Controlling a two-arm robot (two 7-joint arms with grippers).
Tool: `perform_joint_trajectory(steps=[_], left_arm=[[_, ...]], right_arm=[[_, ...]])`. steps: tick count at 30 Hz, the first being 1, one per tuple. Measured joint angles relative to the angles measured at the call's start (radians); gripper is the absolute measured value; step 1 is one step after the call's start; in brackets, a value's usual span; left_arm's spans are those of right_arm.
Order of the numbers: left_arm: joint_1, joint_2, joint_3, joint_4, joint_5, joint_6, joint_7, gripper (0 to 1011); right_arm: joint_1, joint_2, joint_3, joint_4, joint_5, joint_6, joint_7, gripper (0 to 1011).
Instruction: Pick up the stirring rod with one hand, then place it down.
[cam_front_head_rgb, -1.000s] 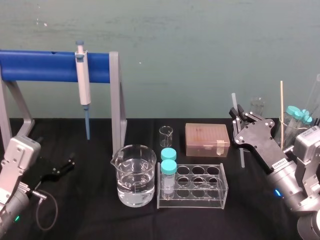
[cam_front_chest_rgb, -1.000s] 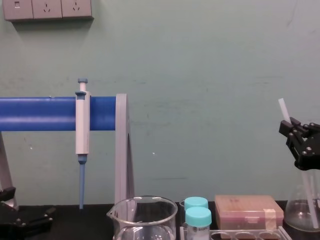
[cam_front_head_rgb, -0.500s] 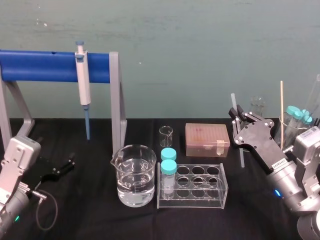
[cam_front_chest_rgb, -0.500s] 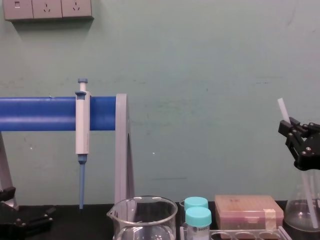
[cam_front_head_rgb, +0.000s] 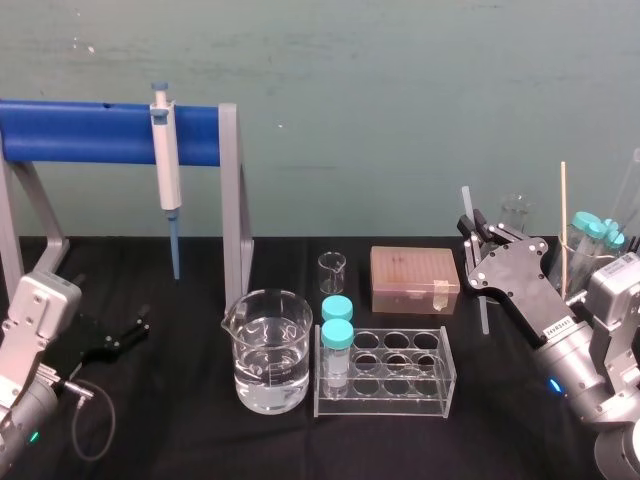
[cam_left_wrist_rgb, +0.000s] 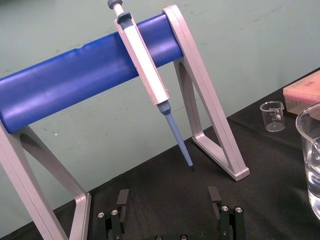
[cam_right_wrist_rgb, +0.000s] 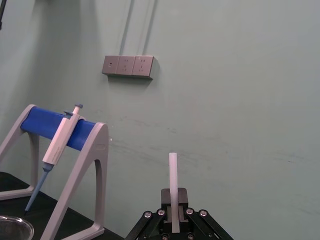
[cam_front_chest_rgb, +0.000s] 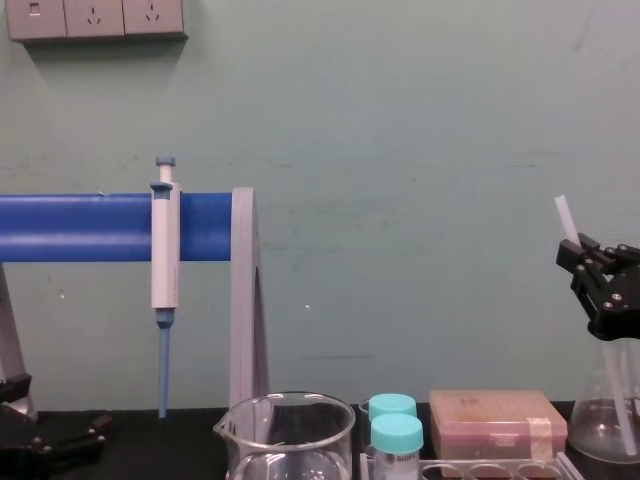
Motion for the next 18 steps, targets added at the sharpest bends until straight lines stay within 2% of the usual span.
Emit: perform_joint_trajectory(steps=[18], left_arm=[[0.000, 0.000, 0.000, 0.000, 0.000, 0.000, 0.000, 1000]], right_arm=[[0.000, 0.000, 0.000, 0.000, 0.000, -0.001, 0.000, 72]])
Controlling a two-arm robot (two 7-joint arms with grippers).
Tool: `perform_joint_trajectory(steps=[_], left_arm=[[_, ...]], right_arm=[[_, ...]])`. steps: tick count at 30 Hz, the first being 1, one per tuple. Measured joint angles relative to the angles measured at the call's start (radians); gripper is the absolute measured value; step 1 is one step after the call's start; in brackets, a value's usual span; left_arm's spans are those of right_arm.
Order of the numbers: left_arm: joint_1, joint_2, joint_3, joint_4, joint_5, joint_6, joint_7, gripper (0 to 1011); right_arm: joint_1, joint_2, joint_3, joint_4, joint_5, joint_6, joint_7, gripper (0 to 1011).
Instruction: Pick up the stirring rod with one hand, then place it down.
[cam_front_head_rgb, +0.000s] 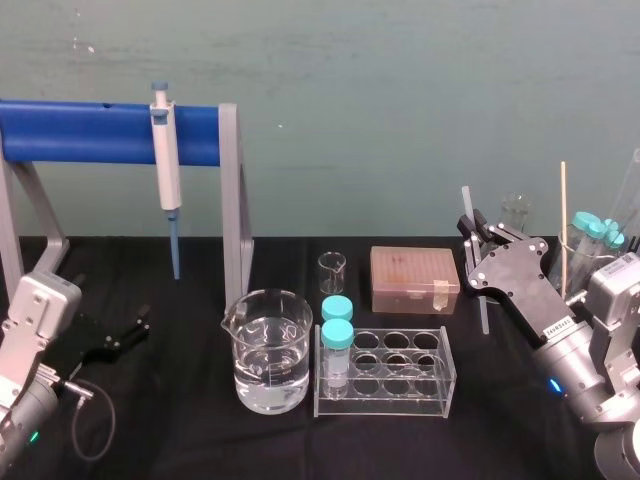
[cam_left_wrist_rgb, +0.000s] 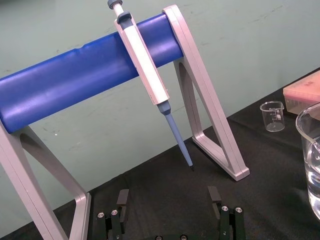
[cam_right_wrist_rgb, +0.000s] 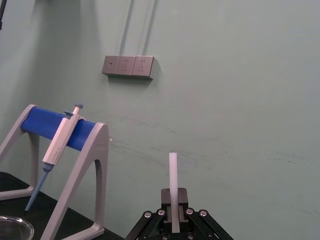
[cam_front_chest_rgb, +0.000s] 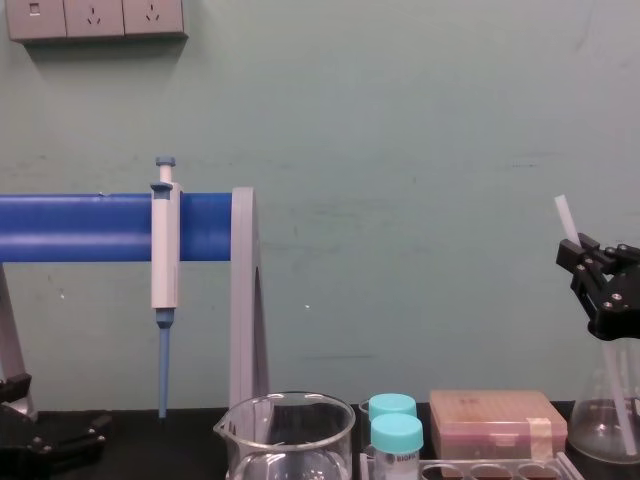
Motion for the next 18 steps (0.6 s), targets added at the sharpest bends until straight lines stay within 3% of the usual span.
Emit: perform_joint_trajectory(steps=[18], left_arm=[[0.000, 0.000, 0.000, 0.000, 0.000, 0.000, 0.000, 1000]], right_arm=[[0.000, 0.000, 0.000, 0.000, 0.000, 0.000, 0.000, 72]])
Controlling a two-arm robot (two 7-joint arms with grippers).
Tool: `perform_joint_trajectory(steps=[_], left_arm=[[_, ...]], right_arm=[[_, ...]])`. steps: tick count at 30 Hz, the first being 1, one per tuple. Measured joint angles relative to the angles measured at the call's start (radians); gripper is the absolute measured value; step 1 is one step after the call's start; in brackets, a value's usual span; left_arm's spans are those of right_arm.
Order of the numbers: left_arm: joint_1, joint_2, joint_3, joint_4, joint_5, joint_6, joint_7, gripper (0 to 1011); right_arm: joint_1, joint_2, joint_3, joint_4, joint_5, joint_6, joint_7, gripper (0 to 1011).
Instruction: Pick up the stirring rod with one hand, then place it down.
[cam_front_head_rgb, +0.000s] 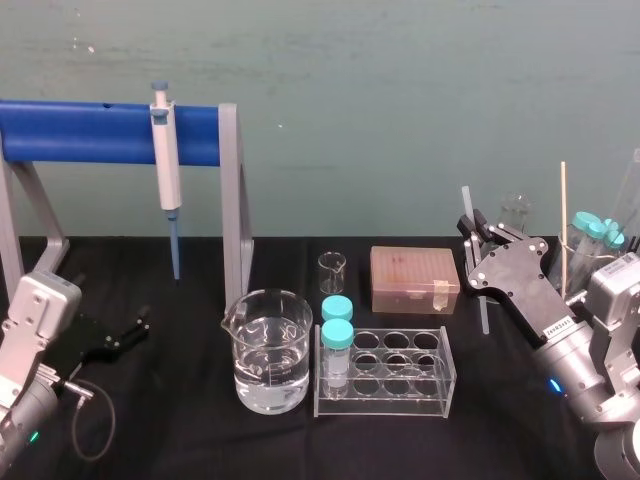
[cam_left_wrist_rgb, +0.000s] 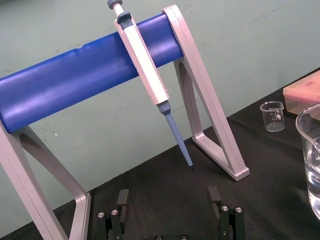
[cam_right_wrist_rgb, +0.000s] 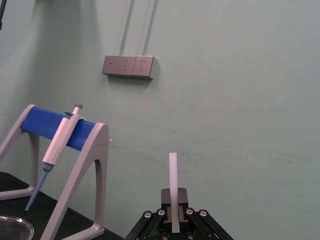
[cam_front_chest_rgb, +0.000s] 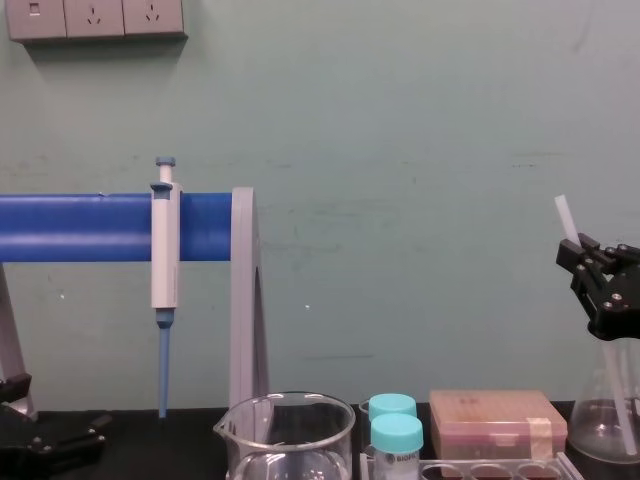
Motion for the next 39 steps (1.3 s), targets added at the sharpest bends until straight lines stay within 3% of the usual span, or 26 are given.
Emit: perform_joint_trajectory(steps=[39], left_arm=[[0.000, 0.000, 0.000, 0.000, 0.000, 0.000, 0.000, 1000]], right_arm=[[0.000, 0.000, 0.000, 0.000, 0.000, 0.000, 0.000, 72]])
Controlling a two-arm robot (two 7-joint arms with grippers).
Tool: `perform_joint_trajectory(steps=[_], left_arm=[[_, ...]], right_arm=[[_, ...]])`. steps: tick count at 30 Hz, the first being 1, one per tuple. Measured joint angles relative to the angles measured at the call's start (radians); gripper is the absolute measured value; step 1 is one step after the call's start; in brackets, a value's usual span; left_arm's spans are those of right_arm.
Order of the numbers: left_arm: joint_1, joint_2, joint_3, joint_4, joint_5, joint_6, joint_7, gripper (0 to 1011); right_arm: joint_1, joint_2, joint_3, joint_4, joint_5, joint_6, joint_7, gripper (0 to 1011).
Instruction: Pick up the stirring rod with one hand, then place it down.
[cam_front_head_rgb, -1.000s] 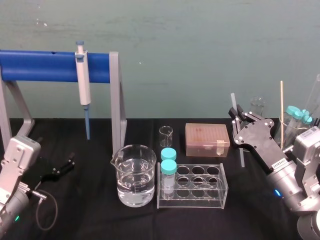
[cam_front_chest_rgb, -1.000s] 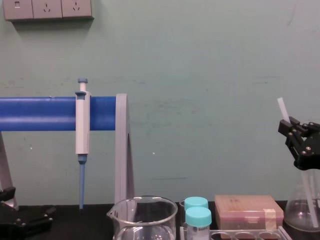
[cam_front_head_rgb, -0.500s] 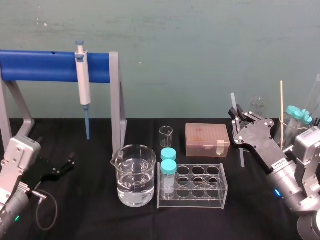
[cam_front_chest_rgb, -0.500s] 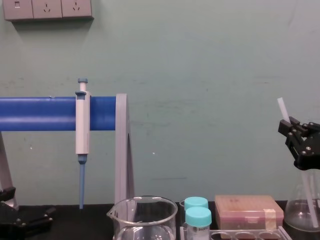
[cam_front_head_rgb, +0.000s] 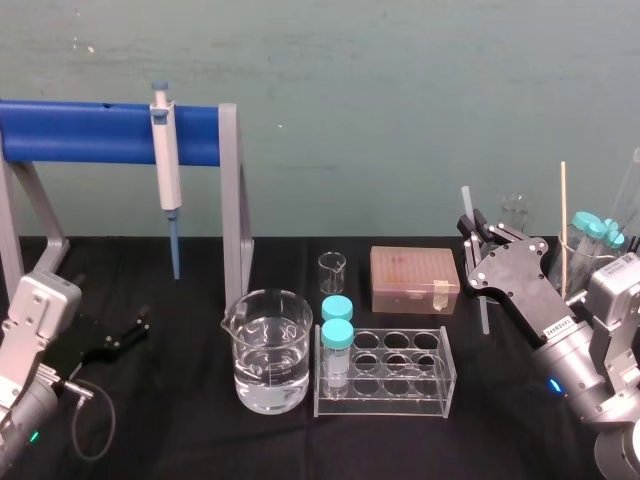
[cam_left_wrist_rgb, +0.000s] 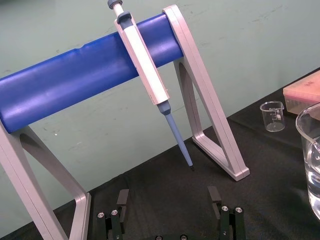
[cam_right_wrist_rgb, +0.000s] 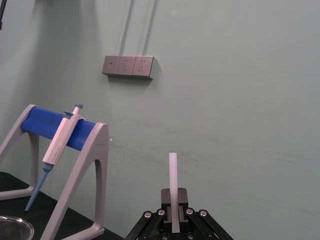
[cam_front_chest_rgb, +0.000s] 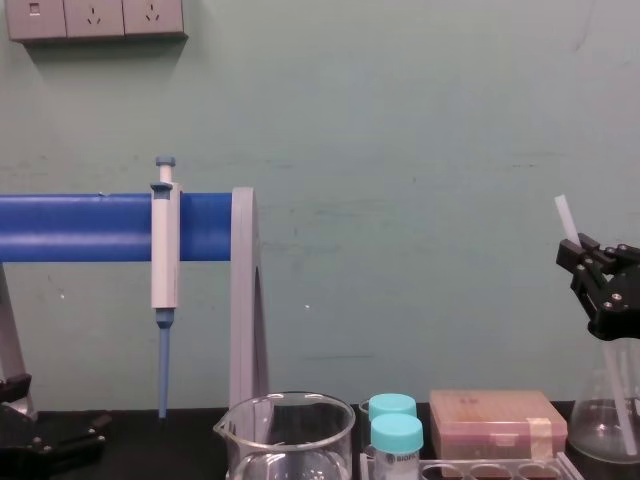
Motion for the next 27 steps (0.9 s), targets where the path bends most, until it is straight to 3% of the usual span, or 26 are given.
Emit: perform_joint_trajectory(steps=[16, 27], left_arm=[[0.000, 0.000, 0.000, 0.000, 0.000, 0.000, 0.000, 1000], [0.000, 0.000, 0.000, 0.000, 0.000, 0.000, 0.000, 1000]], right_arm=[[0.000, 0.000, 0.001, 0.000, 0.000, 0.000, 0.001, 72], [0.021, -0.014, -0.008, 0.018, -0.002, -0.024, 0.075, 71]])
